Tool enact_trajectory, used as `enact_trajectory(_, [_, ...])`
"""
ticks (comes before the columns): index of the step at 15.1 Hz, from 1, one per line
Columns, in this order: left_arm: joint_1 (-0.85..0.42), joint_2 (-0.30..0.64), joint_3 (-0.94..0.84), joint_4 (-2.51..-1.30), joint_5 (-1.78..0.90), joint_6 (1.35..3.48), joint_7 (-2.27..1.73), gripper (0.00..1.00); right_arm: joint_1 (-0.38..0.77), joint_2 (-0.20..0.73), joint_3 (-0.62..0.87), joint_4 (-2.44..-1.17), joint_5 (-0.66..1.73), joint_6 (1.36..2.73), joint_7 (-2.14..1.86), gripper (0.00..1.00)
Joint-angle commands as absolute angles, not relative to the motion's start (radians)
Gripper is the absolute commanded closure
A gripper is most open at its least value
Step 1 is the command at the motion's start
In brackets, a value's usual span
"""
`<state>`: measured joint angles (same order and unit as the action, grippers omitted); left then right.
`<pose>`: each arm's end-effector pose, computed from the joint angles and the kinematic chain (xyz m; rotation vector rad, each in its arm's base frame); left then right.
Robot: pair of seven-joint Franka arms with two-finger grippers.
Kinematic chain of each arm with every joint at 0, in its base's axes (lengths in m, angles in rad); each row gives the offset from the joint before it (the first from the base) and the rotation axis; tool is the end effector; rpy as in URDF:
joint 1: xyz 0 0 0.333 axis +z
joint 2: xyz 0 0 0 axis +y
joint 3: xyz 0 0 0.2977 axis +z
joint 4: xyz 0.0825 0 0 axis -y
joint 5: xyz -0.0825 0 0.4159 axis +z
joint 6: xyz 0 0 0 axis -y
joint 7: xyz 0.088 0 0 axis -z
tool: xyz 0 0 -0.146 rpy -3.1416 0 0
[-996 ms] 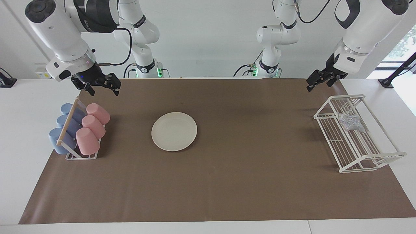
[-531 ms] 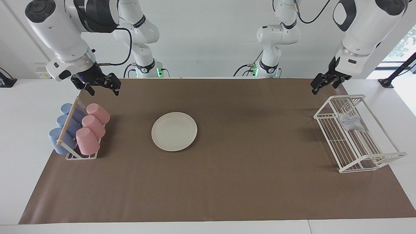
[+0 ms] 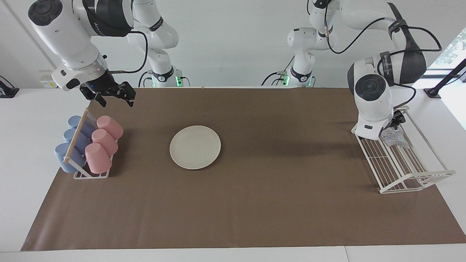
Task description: Wipe plate with sponge
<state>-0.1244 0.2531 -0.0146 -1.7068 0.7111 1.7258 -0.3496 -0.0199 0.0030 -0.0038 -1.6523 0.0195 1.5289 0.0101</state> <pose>0.6400 -0.0029 0.3857 -2.4253 -0.0128 0.0659 0.5736 -0.0107 0.5217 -3.1146 0.0533 0.1969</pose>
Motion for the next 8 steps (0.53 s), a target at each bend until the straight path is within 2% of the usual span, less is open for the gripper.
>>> enact_trajectory(1, [-0.138, 0.265, -0.006, -1.759, 0.805, 1.746, -0.368, 0.00, -0.023, -0.002, 0.002, -1.658, 0.047, 1.520, 0.029, 0.00])
enact_trajectory(7, [-0.161, 0.296, -0.006, -1.752, 0.865, 1.688, -0.367, 0.00, 0.072, -0.002, 0.005, -1.658, 0.049, 1.574, 0.518, 0.00])
enact_trajectory(8, [-0.166, 0.296, -0.006, -1.752, 0.865, 1.687, -0.367, 0.03, 0.081, -0.002, 0.005, -1.658, 0.051, 1.584, 0.566, 0.00])
